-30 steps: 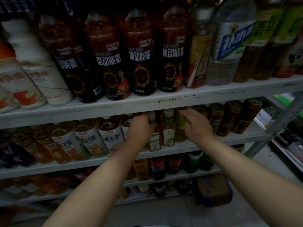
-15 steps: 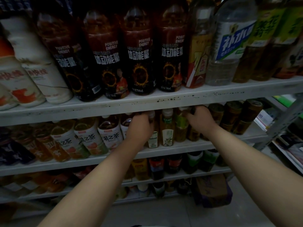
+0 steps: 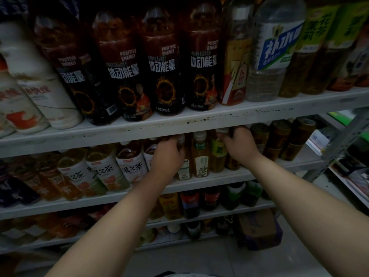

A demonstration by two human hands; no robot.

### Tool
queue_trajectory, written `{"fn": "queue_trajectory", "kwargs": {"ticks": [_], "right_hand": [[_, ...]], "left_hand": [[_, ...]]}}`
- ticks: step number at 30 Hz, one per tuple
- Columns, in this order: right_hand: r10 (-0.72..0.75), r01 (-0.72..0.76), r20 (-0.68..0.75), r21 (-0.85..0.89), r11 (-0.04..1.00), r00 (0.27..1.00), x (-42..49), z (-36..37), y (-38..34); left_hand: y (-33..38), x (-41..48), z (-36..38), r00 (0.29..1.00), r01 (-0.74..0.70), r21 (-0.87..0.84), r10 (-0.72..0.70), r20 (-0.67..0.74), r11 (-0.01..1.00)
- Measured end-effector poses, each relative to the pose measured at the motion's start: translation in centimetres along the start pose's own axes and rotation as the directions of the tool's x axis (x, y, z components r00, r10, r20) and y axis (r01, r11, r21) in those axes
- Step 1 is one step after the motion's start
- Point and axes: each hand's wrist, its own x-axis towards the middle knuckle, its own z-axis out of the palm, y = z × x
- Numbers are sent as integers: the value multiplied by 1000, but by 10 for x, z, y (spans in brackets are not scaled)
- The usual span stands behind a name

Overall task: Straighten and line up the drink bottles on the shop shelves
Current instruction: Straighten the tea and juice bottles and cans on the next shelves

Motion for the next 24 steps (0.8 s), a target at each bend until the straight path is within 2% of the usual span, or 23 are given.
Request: {"fn": "queue_trajectory", "kwargs": {"ticks": [8, 12, 14, 16, 20, 24], "right_hand": [[-59, 67, 70, -121, 990, 996, -3, -1, -3], [11, -9, 33, -66, 998, 999, -7, -1, 1], [31, -28, 51, -59, 998, 998, -9, -1, 4], [27, -22, 73, -64, 998, 997, -11, 0, 7], [15, -9, 58, -100, 995, 998, -7, 2, 7], [10, -6, 79, -55, 998, 997, -5, 1, 12]], "left_hand": [[-10, -13, 5, 989, -111, -7, 110, -95, 994], [-13, -28, 6, 955, -226, -106, 199, -221, 968], [-14, -35, 15, 933, -316, -158, 276, -229, 936], [-11, -42, 31, 930, -362, -213, 335, -153, 907], [4, -54, 65, 931, -332, -246, 358, 71, 911], [16, -64, 94, 950, -227, -247, 270, 156, 942]]}}
